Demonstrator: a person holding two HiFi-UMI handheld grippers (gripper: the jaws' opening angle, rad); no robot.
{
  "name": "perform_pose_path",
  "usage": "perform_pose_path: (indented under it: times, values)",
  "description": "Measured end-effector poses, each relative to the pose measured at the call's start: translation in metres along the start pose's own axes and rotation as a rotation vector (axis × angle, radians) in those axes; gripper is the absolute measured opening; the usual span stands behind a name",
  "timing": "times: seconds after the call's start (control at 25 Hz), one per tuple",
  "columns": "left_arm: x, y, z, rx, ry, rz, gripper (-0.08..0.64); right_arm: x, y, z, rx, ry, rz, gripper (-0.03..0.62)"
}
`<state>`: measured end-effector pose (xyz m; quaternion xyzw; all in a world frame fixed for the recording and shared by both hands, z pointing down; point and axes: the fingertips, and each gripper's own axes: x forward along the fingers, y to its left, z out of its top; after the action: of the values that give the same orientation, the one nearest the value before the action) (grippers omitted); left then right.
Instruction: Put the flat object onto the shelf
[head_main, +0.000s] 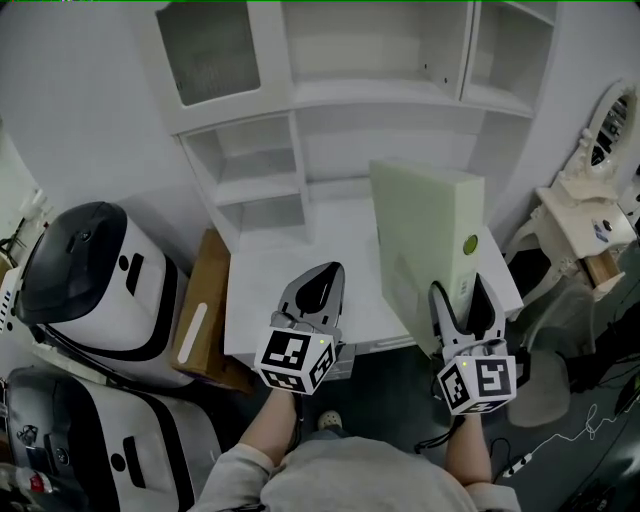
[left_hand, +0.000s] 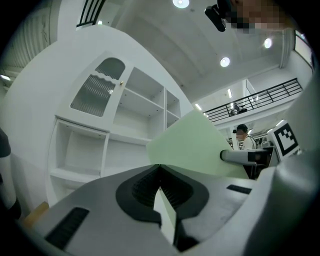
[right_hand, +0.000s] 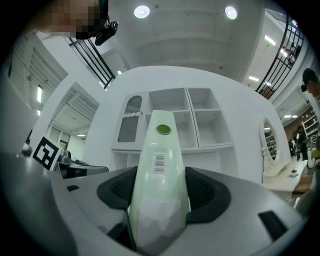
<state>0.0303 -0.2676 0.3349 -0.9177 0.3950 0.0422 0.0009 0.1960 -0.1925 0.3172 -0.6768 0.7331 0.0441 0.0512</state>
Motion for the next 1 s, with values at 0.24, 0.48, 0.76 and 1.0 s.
perform_pose_path:
  times: [0.24, 0.48, 0.76, 1.0]
  values:
    - [0.021, 0.033, 0.0, -0.001, 0.0, -0.04, 0.014, 0.033, 0.012, 0.003, -0.062, -0.009, -0.023, 0.29]
    - [0.033, 0.061, -0.001, -0.003, -0.003, -0.076, 0.014, 0.06, 0.024, 0.011, -0.155, -0.019, -0.041, 0.29]
    - [0.038, 0.083, -0.002, -0.006, -0.015, -0.098, 0.014, 0.08, 0.036, 0.043, -0.35, -0.066, -0.034, 0.288]
    - [0.041, 0.089, -0.001, -0.022, -0.023, -0.094, 0.014, 0.094, 0.045, 0.09, -0.598, -0.137, -0.004, 0.288]
